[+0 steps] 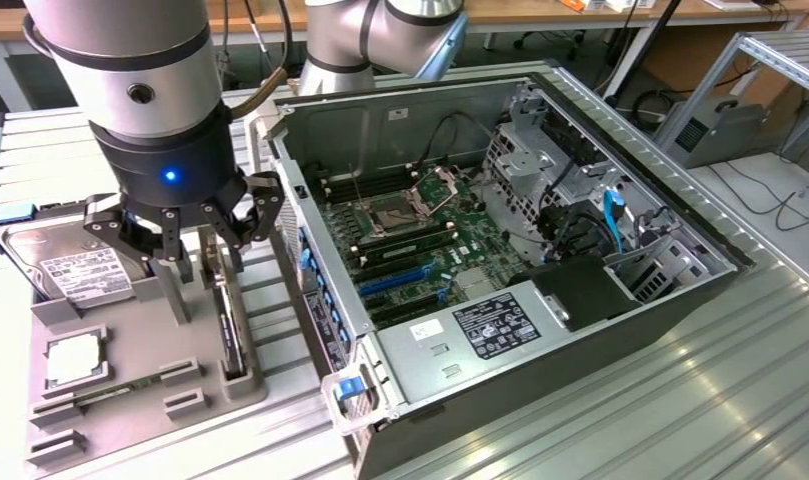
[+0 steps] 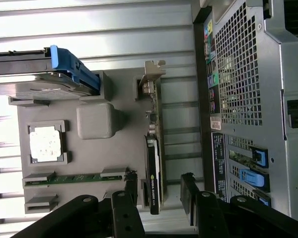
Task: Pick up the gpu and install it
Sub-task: 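Pick up the gpu and move the gpu toward the slot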
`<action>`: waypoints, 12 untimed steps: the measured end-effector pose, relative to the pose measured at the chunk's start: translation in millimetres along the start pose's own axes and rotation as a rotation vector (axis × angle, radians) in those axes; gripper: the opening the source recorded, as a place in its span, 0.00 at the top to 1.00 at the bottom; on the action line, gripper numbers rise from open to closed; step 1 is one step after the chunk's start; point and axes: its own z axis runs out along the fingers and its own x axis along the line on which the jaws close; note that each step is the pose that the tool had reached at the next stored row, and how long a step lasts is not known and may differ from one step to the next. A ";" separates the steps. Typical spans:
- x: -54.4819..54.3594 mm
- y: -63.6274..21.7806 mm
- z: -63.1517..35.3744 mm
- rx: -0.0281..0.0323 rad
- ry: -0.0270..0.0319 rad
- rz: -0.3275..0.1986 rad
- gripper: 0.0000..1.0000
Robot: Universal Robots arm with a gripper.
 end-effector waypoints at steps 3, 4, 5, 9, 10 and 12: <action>0.0 0.0 0.0 0.0000 0.0000 0.000 0.52; 0.0 0.0 0.0 0.0000 -0.0001 0.000 0.52; 0.0 0.0 0.0 0.0000 0.0000 0.000 0.52; 0.0 0.0 0.7 -0.0001 -0.0001 0.000 0.52; 0.0 0.0 1.4 -0.0001 -0.0001 0.000 0.52; 0.1 -0.1 2.8 -0.0001 0.0000 0.000 0.52</action>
